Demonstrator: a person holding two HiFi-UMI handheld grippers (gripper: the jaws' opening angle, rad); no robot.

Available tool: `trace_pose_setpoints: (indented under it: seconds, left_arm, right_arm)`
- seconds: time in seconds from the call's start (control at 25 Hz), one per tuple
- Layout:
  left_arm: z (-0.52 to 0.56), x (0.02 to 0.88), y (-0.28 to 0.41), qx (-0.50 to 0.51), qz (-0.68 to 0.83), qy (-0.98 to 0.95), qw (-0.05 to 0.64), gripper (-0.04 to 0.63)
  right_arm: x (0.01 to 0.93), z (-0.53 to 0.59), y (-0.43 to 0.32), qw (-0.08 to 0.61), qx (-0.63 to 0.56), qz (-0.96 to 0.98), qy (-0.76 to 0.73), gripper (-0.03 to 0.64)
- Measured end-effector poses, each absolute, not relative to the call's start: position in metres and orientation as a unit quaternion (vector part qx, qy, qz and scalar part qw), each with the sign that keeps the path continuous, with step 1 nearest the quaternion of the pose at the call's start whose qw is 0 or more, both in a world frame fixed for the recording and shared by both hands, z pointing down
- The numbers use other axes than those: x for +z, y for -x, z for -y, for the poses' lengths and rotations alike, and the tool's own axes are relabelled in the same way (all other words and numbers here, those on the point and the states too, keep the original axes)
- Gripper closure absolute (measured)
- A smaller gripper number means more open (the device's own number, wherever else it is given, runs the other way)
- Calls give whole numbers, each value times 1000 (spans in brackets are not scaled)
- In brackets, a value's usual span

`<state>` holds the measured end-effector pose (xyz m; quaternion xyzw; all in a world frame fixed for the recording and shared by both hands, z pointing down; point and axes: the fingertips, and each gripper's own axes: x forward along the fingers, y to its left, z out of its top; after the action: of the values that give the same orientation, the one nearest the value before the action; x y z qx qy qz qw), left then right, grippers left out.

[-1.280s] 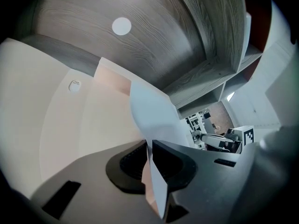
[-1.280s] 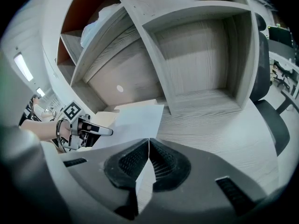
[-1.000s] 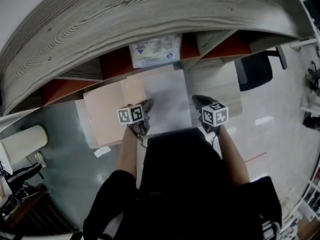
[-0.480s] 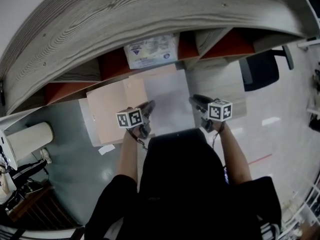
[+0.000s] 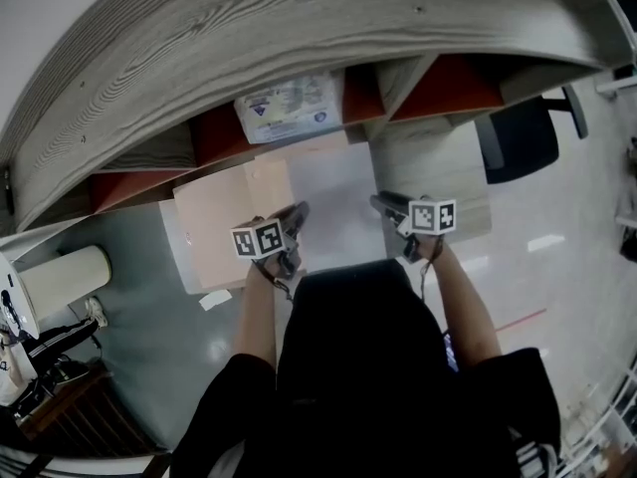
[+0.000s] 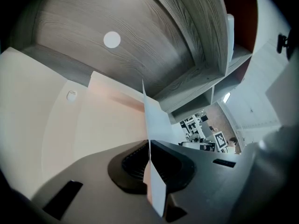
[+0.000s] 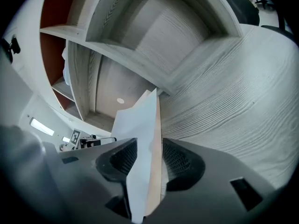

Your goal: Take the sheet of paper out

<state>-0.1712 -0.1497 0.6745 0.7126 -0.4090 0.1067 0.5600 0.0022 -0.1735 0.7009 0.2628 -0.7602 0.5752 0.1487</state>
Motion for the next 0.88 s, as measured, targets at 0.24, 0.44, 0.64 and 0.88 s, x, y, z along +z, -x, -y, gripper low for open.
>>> trace_pose_setpoints:
  seconds: [0.24,0.44,0.64,0.88]
  left_arm:
    - [146,676,163,111,407,-712,561,541]
    - [145,675,161,114,408,-713,558,541]
    - [147,673,159,117,410,-714,555,541]
    - [145,671,156,119,411,-716,551,541]
  right_arm:
    - [704,171,2,156,576,759,-261,445]
    - [706,170,4,158,576,760,-255,445]
    - [704,171,1,161,568,765,-258,446]
    - [697,167,0,177,551,776,-249,495]
